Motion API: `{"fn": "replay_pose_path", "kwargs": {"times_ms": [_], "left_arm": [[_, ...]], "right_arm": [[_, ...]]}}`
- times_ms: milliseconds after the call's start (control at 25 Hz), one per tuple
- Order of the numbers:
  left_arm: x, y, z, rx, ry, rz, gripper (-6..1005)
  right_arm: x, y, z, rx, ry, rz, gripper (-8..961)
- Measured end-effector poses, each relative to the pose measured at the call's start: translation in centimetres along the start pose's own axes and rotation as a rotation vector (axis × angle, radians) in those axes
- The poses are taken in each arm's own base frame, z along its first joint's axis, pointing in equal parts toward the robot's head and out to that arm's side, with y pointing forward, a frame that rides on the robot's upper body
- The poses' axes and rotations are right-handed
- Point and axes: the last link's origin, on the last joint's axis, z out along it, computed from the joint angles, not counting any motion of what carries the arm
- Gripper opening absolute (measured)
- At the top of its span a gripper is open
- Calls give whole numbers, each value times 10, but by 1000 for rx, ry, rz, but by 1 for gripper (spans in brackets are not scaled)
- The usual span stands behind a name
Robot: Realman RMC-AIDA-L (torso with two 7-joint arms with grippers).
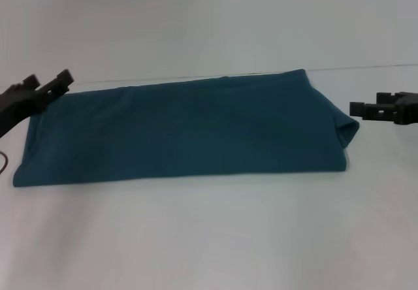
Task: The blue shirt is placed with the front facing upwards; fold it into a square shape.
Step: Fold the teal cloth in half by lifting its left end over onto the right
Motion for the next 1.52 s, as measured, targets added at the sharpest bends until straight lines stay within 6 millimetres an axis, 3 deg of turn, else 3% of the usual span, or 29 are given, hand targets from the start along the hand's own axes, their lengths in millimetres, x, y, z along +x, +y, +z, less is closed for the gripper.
{"fn": "replay_pose_path", "kwargs": {"times_ms": [120,520,920,1520], "left_arm": [[-4,-9,0,68,-43,-79,888],[-8,-11,12,117,-119,-242,884],[14,-24,27,195,-289,-199,884],[10,-33,32,307,-404,-180,884]], "right_arm": [[2,1,3,0,-7,-18,929],[7,5,9,2,-23,-70,927],[15,13,18,-9,-46,-50,927],[19,11,29,12,-57,-30,927]]}}
